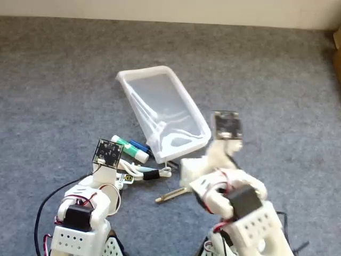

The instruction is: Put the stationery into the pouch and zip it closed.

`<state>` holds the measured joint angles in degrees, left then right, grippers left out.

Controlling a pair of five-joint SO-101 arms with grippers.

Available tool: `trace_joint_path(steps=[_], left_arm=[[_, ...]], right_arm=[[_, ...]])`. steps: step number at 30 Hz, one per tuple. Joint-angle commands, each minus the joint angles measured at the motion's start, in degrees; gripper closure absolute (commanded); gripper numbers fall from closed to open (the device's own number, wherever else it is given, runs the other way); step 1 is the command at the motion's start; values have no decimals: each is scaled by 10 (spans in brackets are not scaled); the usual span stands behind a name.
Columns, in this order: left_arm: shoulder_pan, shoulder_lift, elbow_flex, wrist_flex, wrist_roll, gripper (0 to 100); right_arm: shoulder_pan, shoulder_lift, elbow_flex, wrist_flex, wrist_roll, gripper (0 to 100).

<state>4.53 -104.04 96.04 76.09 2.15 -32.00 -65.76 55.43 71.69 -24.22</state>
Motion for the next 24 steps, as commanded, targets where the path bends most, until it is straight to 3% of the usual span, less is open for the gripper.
trace_joint_path(steps=[1,3,11,17,24], left_arm=[[-7,-2,11,4,-4,995],[-7,-2,11,4,-4,995],[-7,-2,11,4,-4,995],[-7,-2,11,4,-4,995],[-7,-2,11,4,-4,995]], right_arm=[[-58,77,-44,-2,-50,803],[-75,105,-44,-11,-58,774],[-109,185,-39,-178,-61,817],[-113,262,-39,-217,-63,824],[-113,339,-43,-242,-128,824]])
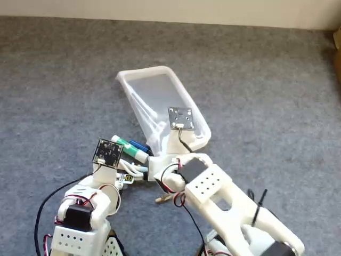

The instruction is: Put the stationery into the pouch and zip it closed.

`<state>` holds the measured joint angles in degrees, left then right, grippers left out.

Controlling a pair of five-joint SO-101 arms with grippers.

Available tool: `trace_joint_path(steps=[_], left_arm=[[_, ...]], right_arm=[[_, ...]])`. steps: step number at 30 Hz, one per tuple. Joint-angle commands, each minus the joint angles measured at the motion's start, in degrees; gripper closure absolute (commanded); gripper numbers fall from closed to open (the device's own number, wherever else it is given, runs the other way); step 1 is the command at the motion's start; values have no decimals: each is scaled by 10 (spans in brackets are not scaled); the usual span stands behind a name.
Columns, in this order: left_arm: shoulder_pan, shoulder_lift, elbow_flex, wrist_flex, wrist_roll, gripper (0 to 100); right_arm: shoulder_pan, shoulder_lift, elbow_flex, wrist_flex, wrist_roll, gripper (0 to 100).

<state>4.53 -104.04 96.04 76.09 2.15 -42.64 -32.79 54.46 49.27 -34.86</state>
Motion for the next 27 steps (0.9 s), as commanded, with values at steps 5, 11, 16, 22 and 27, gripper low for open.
trace_joint_path(steps=[5,11,16,22,27], left_arm=[[-7,-2,11,4,-4,995],[-7,-2,11,4,-4,995],[-7,-2,11,4,-4,995],[-7,-2,11,4,-4,995],[-7,-2,11,4,-4,995]], right_arm=[[-7,59,-34,-37,-55,824],[10,117,-35,-37,-56,891],[50,117,-55,-36,21,988],[105,116,-89,-1,153,993],[126,116,-183,114,219,993]])
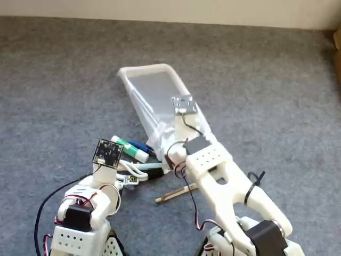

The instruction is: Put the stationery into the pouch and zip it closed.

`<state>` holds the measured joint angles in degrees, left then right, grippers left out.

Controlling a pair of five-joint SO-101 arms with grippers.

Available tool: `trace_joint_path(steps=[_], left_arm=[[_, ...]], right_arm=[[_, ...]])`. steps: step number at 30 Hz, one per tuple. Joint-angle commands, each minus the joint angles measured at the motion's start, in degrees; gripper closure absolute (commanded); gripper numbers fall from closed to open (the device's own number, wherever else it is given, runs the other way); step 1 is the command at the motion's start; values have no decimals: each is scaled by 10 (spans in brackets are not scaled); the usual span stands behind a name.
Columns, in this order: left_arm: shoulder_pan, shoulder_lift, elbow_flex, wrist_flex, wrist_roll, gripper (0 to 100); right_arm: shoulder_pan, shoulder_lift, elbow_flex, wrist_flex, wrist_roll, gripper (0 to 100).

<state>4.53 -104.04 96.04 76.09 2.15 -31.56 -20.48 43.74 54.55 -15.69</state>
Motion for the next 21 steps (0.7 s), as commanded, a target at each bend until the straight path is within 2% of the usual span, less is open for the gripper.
trace_joint_path(steps=[1,3,5,8,10,12,16,21], left_arm=[[-7,-2,11,4,-4,995],[-7,-2,11,4,-4,995],[-7,-2,11,4,-4,995],[-7,-2,11,4,-4,995],[-7,-2,11,4,-4,995],[-7,-2,11,4,-4,995],[-7,-2,11,4,-4,995],[-7,-2,11,4,-4,995]], right_arm=[[15,-6,-95,82,27,992],[11,-6,-129,116,11,991],[-2,-6,-151,134,-60,979],[-34,-1,-167,143,-167,887],[-60,0,-161,145,-207,821],[-85,0,-140,145,-234,783],[-131,0,-117,128,-271,780],[-136,20,-86,65,-273,781]])
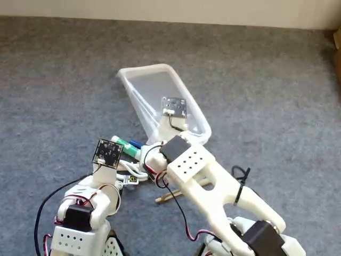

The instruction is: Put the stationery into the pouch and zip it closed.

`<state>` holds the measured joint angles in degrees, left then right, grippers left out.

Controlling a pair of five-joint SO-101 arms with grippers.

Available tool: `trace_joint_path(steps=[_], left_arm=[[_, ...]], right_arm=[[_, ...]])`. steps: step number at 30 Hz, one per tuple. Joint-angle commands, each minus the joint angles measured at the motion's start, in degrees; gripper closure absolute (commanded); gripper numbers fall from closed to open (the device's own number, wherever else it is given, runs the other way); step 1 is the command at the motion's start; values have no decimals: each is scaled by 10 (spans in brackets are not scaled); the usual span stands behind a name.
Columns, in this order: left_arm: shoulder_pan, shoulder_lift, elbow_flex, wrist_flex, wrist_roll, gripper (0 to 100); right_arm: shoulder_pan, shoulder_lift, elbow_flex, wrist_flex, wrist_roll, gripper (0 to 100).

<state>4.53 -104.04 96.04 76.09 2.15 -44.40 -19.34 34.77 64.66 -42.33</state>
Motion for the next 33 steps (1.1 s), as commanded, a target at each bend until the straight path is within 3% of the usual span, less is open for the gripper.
trace_joint_path(steps=[1,26,33], left_arm=[[-7,-2,11,4,-4,995],[-7,-2,11,4,-4,995],[-7,-2,11,4,-4,995]], right_arm=[[-7,20,7,-43,-7,781],[21,225,-22,-97,-40,783],[22,227,-31,-111,-39,895]])
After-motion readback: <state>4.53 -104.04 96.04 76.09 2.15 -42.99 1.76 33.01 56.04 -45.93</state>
